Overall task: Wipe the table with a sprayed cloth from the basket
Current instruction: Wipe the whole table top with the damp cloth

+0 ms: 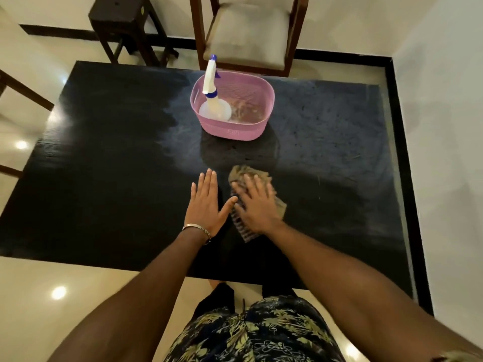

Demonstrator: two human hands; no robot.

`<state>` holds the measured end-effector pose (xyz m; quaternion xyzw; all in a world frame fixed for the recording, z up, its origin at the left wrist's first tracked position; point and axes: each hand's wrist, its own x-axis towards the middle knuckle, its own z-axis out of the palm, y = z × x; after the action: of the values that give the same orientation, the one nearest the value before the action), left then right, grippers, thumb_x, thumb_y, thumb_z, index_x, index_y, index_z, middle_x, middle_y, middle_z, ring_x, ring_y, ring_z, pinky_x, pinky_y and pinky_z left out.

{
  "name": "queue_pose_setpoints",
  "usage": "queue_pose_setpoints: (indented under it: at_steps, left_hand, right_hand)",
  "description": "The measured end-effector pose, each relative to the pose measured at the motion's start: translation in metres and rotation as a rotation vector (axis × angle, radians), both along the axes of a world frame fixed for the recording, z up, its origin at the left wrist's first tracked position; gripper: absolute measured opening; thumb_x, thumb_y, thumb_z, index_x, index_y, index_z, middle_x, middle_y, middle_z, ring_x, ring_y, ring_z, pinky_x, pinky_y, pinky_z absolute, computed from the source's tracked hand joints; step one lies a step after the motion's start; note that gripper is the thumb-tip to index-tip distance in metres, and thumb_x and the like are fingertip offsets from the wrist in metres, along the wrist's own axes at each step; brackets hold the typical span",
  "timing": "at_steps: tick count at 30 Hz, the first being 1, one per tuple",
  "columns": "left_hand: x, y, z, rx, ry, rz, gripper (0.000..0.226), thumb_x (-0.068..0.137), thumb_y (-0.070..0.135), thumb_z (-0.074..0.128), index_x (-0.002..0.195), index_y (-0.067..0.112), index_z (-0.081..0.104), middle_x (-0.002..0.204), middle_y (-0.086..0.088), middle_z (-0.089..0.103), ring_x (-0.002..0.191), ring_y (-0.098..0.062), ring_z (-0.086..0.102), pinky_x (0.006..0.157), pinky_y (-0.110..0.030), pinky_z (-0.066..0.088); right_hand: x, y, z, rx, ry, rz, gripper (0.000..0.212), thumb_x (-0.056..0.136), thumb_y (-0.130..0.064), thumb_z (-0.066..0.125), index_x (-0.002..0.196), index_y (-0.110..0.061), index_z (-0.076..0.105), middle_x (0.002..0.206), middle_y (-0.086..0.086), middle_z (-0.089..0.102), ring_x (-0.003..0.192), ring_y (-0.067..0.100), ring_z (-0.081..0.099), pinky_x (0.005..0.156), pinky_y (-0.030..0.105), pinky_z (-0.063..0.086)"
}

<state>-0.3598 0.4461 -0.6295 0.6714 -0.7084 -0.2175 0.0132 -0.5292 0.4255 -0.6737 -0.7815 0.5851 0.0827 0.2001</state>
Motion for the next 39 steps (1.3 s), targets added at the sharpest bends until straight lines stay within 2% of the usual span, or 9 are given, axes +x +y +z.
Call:
queue_pose_setpoints:
  at_steps: [5,13,18,21,24,28,30,35,39]
  left_hand:
    - [-0.029,0.001,0.0,0.006,-0.034,0.003,0.091,0.088,0.072,0.009,0.153,0.012,-0.008,0.161,-0.005,-0.013,0.148,-0.018,-0.016,0.121,-0.039,-0.007]
    - [-0.085,-0.003,0.001,0.027,-0.035,-0.003,0.093,0.085,0.074,0.006,0.153,0.012,-0.006,0.162,-0.004,-0.009,0.148,-0.019,-0.013,0.122,-0.042,-0.003]
    - [-0.114,-0.003,0.002,0.032,-0.034,-0.015,0.096,0.082,0.076,0.003,0.153,0.012,-0.006,0.162,-0.004,-0.009,0.148,-0.019,-0.013,0.122,-0.043,-0.002]
    - [-0.124,-0.002,-0.001,0.019,-0.033,-0.018,0.097,0.083,0.077,0.003,0.153,0.011,-0.006,0.162,-0.004,-0.01,0.148,-0.019,-0.014,0.122,-0.041,-0.005]
    - [-0.136,-0.002,-0.002,0.026,-0.018,-0.035,0.097,0.082,0.075,0.004,0.153,0.01,-0.006,0.162,-0.004,-0.011,0.148,-0.018,-0.014,0.121,-0.041,-0.006]
    - [-0.152,-0.003,-0.001,0.027,-0.022,-0.061,0.096,0.083,0.076,0.004,0.153,0.012,-0.007,0.161,-0.004,-0.013,0.148,-0.019,-0.016,0.121,-0.041,-0.007]
    - [-0.159,-0.004,-0.002,0.019,-0.01,-0.072,0.096,0.083,0.076,0.005,0.154,0.011,-0.006,0.161,-0.004,-0.013,0.147,-0.018,-0.017,0.121,-0.04,-0.007]
    - [-0.172,-0.015,-0.004,0.009,-0.012,-0.134,0.095,0.084,0.077,0.004,0.154,0.013,-0.006,0.162,-0.002,-0.012,0.147,-0.018,-0.017,0.122,-0.041,-0.004]
    - [-0.179,-0.024,-0.002,-0.002,-0.002,-0.169,0.095,0.084,0.076,0.003,0.154,0.013,-0.006,0.162,-0.002,-0.012,0.147,-0.017,-0.017,0.122,-0.041,-0.004]
  right_hand:
    - [-0.031,-0.009,-0.007,-0.032,-0.096,0.169,0.064,0.098,-0.056,0.04,0.156,-0.042,0.019,0.168,-0.001,0.009,0.154,0.023,0.002,0.122,0.049,-0.001]
    - [-0.271,-0.027,-0.015,-0.156,0.05,-0.442,0.064,0.096,-0.056,0.036,0.155,-0.036,0.028,0.163,0.01,0.025,0.148,0.036,0.021,0.121,0.056,0.013]
    - [-0.26,-0.018,-0.016,-0.154,0.064,-0.635,0.067,0.093,-0.055,0.032,0.155,-0.029,0.032,0.163,0.013,0.023,0.149,0.039,0.018,0.12,0.059,0.012]
    - [-0.193,0.011,-0.01,-0.166,-0.009,-0.377,0.066,0.092,-0.054,0.035,0.154,-0.032,0.034,0.161,0.012,0.029,0.147,0.038,0.023,0.119,0.059,0.015]
    - [-0.134,0.059,-0.008,-0.108,-0.108,-0.005,0.061,0.097,-0.053,0.035,0.155,-0.036,0.027,0.166,0.004,0.016,0.153,0.029,0.006,0.122,0.056,0.006]
    - [-0.137,0.091,-0.011,-0.082,-0.144,0.3,0.06,0.098,-0.053,0.035,0.154,-0.034,0.029,0.167,0.0,0.01,0.154,0.026,0.002,0.123,0.053,0.001]
    - [-0.169,0.089,-0.013,-0.106,-0.118,0.195,0.063,0.095,-0.052,0.039,0.155,-0.038,0.027,0.166,0.0,0.016,0.154,0.026,0.009,0.122,0.056,0.004]
    - [-0.285,0.054,-0.011,-0.154,0.028,-0.405,0.066,0.093,-0.054,0.034,0.156,-0.04,0.02,0.164,0.004,0.024,0.151,0.029,0.015,0.121,0.057,0.009]
    - [-0.318,0.038,-0.011,-0.133,0.082,-0.579,0.066,0.092,-0.055,0.028,0.156,-0.038,0.024,0.162,0.007,0.026,0.149,0.032,0.019,0.12,0.06,0.013]
